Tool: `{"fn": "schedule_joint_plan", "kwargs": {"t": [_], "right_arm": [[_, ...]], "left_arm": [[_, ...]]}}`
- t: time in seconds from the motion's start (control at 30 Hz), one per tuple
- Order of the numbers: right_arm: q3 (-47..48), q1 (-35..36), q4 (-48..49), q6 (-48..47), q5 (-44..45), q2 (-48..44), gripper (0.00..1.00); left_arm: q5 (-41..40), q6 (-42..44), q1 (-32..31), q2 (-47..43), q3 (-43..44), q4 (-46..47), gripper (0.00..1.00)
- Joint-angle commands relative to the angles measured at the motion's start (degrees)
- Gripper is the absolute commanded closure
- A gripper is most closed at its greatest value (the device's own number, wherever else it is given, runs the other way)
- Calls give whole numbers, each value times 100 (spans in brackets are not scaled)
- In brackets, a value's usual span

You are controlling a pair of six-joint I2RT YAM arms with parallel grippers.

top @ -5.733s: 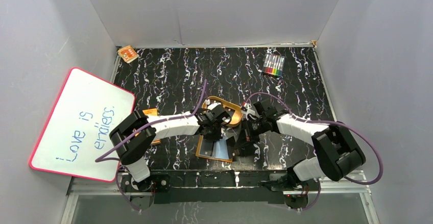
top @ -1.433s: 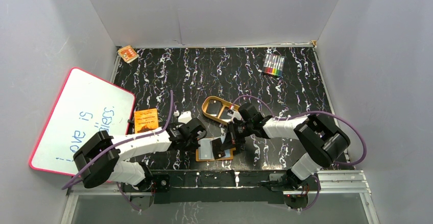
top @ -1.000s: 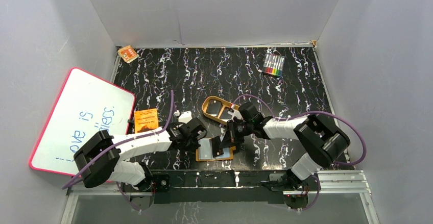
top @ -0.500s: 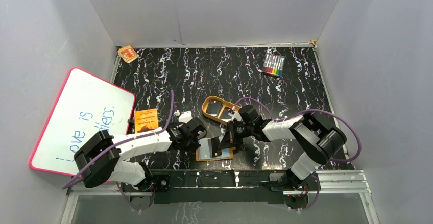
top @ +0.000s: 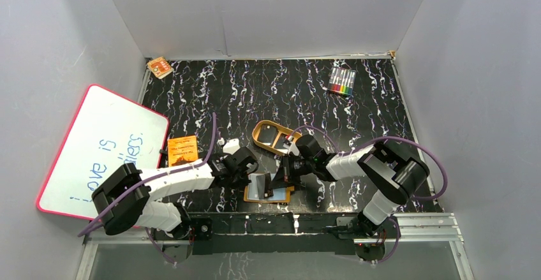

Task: Put the credit cards into the card holder
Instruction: Insert the credit card into the card holder.

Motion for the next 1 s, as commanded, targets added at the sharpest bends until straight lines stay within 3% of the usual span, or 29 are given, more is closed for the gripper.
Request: {"fn": "schedule_joint_plan", "kwargs": {"t": [0.0,0.33,0.8,0.97], "right_arm": [[6,106,141,213,401,28,100],[-374,198,450,847,1096,-268,100],[-276,405,563,897,1121,-215,100],[-126,402,238,683,1064,-355,71]], "left_arm": [[237,-150,-3,259,-374,-4,93],[300,-322,-2,200,-524,107,97],[405,-397,-1,152,-647,237,100],[364,-426,-2,72,-669,208,100]]}}
